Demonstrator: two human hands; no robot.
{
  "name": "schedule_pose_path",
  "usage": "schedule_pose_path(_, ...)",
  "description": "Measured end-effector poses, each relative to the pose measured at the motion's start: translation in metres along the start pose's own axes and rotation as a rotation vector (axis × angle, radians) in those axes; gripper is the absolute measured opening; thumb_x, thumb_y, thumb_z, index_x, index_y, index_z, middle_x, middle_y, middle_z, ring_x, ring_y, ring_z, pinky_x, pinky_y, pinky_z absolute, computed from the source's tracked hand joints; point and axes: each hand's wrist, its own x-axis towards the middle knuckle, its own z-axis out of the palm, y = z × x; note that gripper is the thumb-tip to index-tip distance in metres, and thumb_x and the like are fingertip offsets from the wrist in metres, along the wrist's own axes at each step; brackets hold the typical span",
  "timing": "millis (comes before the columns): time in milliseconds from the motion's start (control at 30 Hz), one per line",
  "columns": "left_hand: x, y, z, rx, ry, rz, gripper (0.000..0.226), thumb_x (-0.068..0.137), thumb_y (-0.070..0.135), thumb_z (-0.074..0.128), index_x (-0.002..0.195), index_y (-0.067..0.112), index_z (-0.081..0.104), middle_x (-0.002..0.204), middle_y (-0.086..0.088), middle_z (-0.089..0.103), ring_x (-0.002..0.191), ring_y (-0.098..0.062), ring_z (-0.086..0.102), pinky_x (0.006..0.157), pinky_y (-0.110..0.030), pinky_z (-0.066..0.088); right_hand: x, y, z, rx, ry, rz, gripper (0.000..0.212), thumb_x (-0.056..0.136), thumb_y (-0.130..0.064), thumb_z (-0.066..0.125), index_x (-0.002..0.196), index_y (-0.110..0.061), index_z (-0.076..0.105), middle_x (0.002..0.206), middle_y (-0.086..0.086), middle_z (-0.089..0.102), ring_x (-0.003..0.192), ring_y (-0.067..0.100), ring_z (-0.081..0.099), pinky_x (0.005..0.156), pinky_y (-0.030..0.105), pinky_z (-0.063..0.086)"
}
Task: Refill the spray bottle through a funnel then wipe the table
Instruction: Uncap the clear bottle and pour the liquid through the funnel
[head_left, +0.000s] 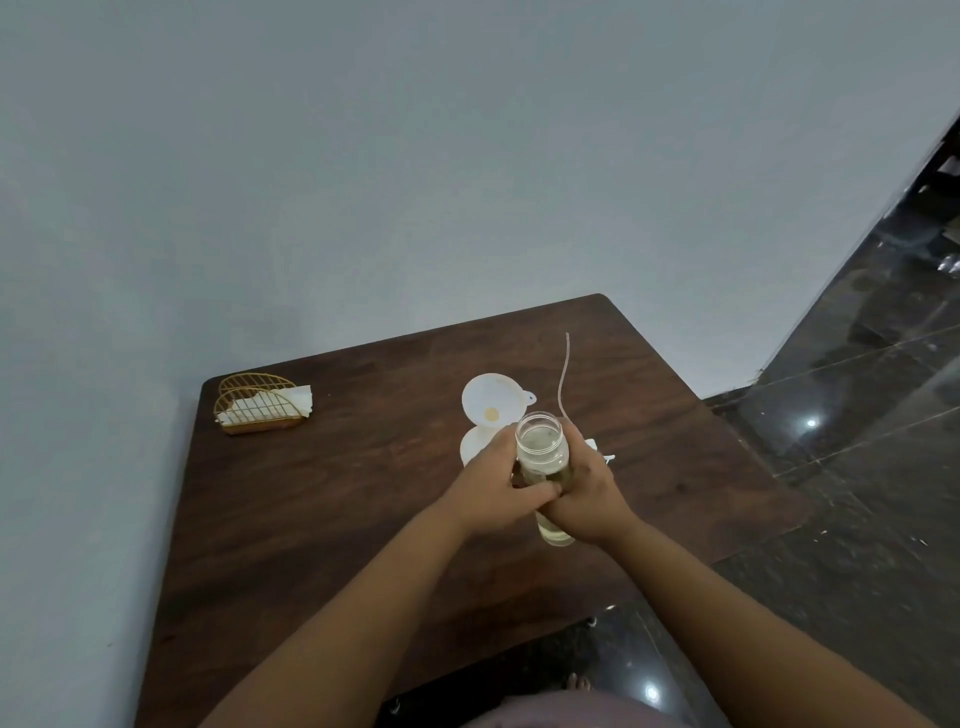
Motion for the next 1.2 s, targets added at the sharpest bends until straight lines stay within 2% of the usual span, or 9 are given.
schedule_pose_path(133, 0.015, 0.003, -0.019, 0.153, 0.051, -0.036, 0.053, 0.071, 0.05, 0.07, 0.115, 0.03, 0.05, 0.111, 0.017, 0.06, 0.101, -0.002, 0.058, 0.087, -0.03, 0.052, 0.018, 0.005, -0.023, -0.064, 0.002, -0.071, 0.044, 0.071, -0.02, 0.075, 0.11, -0.009, 0.056, 0.098, -0.006, 0.067, 0.09, 0.009, 0.066, 0.075, 0.024, 0.052)
schedule_pose_path(267, 0.033, -0.007, -0.04, 0.222, 0.362, -0.052, 0.044, 0.063, 0.035, 0.074, 0.097, 0.029, 0.045, 0.096, 0.015, 0.054, 0.094, -0.009, 0.053, 0.077, -0.03, 0.048, 0.045, 0.017, -0.046, -0.105, -0.028, -0.065, 0.04, 0.067, -0.017, 0.069, 0.105, -0.011, 0.056, 0.09, -0.013, 0.065, 0.08, 0.004, 0.063, 0.071, 0.014, 0.046)
schedule_pose_path(333, 0.042, -0.014, -0.047, 0.409, 0.39, -0.149, 0.06, 0.063, 0.043, 0.079, 0.111, 0.03, 0.044, 0.114, 0.013, 0.047, 0.107, -0.012, 0.046, 0.087, -0.034, 0.046, 0.061, 0.027, -0.054, -0.138, -0.048, -0.049, 0.041, 0.065, -0.005, 0.069, 0.102, -0.014, 0.055, 0.087, -0.012, 0.065, 0.078, 0.006, 0.063, 0.069, 0.015, 0.046)
schedule_pose_path(400, 0.049, -0.022, -0.049, 0.592, 0.299, -0.324, 0.095, 0.059, 0.058, 0.082, 0.135, 0.029, 0.034, 0.139, 0.008, 0.033, 0.128, -0.019, 0.034, 0.104, -0.045, 0.036, 0.077, 0.035, -0.06, -0.154, -0.099, -0.052, 0.042, 0.064, 0.001, 0.069, 0.099, -0.017, 0.054, 0.083, -0.012, 0.063, 0.073, 0.006, 0.061, 0.066, 0.012, 0.044)
schedule_pose_path(500, 0.056, -0.027, -0.041, 0.583, 0.197, -0.464, 0.13, 0.054, 0.065, 0.083, 0.152, 0.026, 0.009, 0.158, 0.004, 0.012, 0.144, -0.026, 0.015, 0.116, -0.058, 0.011, 0.099, 0.042, -0.065, -0.168, -0.194, -0.066, 0.042, 0.064, -0.002, 0.067, 0.099, -0.018, 0.052, 0.081, -0.01, 0.062, 0.07, 0.009, 0.059, 0.062, 0.016, 0.045)
schedule_pose_path(567, 0.059, -0.031, -0.034, 0.538, 0.221, -0.499, 0.135, 0.052, 0.066, 0.084, 0.154, 0.026, 0.005, 0.16, 0.003, 0.01, 0.146, -0.027, 0.014, 0.117, -0.058, 0.009, 0.114, 0.048, -0.067, -0.192, -0.25, -0.096, 0.041, 0.064, -0.008, 0.067, 0.101, -0.018, 0.051, 0.083, -0.011, 0.061, 0.072, 0.009, 0.059, 0.063, 0.02, 0.047)
schedule_pose_path(733, 0.061, -0.041, -0.026, 0.469, 0.279, -0.464, 0.131, 0.047, 0.067, 0.085, 0.151, 0.027, 0.015, 0.156, 0.009, 0.02, 0.142, -0.021, 0.018, 0.116, -0.055, 0.021, 0.146, 0.061, -0.065, -0.285, -0.396, -0.191, 0.044, 0.066, -0.009, 0.071, 0.106, -0.015, 0.052, 0.095, -0.005, 0.062, 0.083, 0.011, 0.059, 0.069, 0.034, 0.051)
schedule_pose_path(933, 0.061, -0.045, -0.018, 0.405, 0.418, -0.448, 0.098, 0.063, 0.051, 0.084, 0.144, 0.03, 0.032, 0.146, 0.011, 0.035, 0.135, -0.019, 0.027, 0.108, -0.046, 0.033, 0.165, 0.073, -0.056, -0.31, -0.529, -0.283, 0.048, 0.069, -0.025, 0.078, 0.108, -0.017, 0.05, 0.096, -0.004, 0.059, 0.083, 0.013, 0.056, 0.07, 0.029, 0.048)
schedule_pose_path(1200, 0.06, -0.039, -0.008, 0.309, 0.489, -0.487, 0.101, 0.063, 0.056, 0.083, 0.145, 0.029, 0.031, 0.149, 0.013, 0.036, 0.136, -0.017, 0.026, 0.109, -0.046, 0.033, 0.182, 0.084, -0.044, -0.433, -0.622, -0.368, 0.049, 0.069, -0.033, 0.078, 0.105, -0.027, 0.045, 0.092, -0.007, 0.056, 0.08, 0.012, 0.054, 0.069, 0.029, 0.046)
